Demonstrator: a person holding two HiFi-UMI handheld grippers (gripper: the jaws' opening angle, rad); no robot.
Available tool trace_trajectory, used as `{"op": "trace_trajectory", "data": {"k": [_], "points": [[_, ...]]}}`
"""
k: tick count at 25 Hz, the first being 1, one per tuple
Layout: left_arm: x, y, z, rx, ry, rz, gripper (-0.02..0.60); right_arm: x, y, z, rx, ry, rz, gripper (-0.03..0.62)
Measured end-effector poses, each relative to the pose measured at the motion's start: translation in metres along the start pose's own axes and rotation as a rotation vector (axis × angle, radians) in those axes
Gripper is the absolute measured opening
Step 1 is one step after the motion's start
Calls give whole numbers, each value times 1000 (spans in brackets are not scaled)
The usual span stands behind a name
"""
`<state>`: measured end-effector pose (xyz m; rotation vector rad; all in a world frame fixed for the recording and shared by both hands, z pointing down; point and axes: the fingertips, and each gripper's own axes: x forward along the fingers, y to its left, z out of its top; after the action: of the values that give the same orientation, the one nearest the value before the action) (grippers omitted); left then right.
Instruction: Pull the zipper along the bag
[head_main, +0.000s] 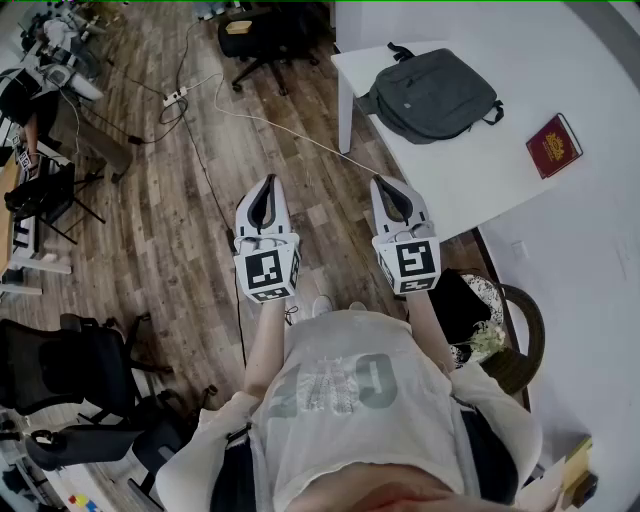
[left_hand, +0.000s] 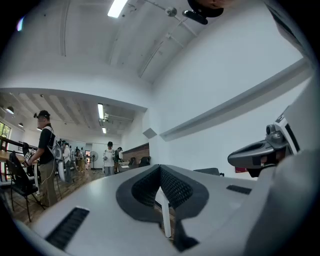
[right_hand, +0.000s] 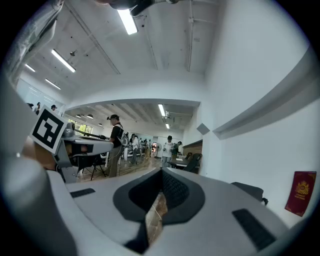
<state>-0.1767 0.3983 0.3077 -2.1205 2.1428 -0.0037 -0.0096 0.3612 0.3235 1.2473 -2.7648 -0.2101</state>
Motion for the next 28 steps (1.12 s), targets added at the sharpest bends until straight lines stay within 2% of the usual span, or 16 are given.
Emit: {"op": "trace_trajectory", "data": {"k": [11,20,24,28], "points": [[2,18,-10,-10,9,0,25,16,16,-6,9,17,16,26],[13,58,-29,-5,19,-11,25,48,41,-22,54,26,8,28],[37,73,-43,-28,37,-6,25,68,30,-25,48,35,-33,28],[74,66,-54,-25,42,-38,25,95,-3,-41,84,54,-65,28]]}}
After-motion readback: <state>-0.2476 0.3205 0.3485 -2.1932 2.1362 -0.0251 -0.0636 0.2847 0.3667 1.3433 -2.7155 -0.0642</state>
